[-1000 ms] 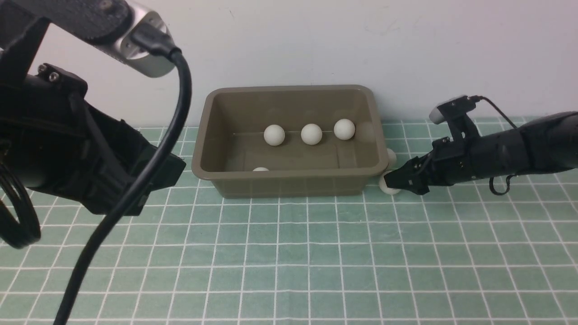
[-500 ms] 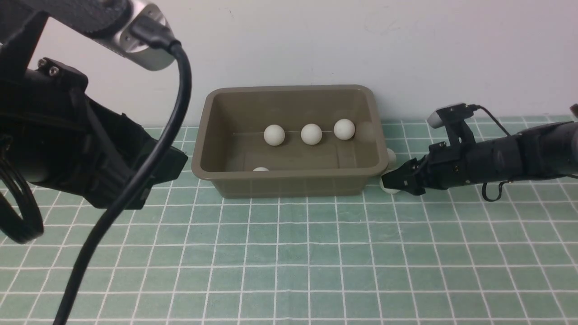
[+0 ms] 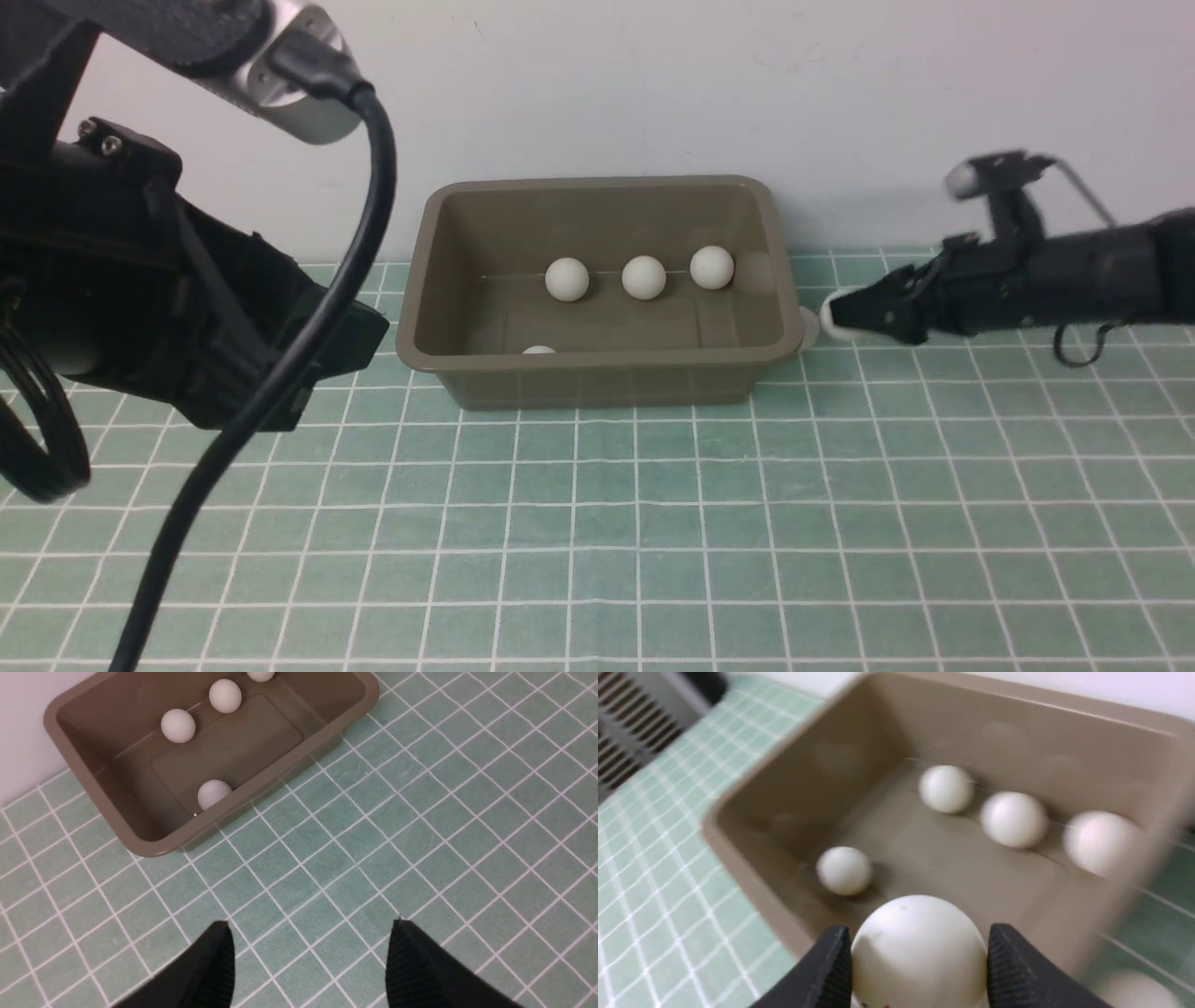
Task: Put the table tennis balls in the box on the green coffee tablecloth.
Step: 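Reach for and grasp a ping pong ball on the table, then release the ping pong ball into the bin and lift the gripper away, then reach for and grasp a ping pong ball on the table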
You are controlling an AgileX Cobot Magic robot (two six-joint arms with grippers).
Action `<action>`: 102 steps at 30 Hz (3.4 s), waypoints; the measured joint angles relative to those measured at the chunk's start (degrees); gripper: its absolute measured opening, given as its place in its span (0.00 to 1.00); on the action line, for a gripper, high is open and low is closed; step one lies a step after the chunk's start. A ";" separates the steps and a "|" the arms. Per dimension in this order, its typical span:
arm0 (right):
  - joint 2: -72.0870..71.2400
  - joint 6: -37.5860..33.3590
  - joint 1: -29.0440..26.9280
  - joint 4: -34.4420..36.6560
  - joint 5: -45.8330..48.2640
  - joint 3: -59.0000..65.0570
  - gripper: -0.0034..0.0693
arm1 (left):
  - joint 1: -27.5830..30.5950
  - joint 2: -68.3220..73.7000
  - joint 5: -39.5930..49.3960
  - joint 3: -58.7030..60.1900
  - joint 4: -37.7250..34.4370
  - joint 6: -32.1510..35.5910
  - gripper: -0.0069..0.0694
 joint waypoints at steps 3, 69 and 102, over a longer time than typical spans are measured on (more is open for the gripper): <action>1.62 0.06 3.88 -0.07 -1.58 -2.20 0.51 | 0.00 0.00 -0.30 0.00 0.00 0.00 0.61; 16.78 -38.58 -1.38 -0.14 -7.90 -5.97 0.66 | 0.00 2.53 -1.41 0.00 -0.23 0.44 0.61; 16.89 -41.93 3.15 10.39 -25.25 -6.29 0.53 | 0.00 2.65 -1.41 0.00 -0.18 0.50 0.61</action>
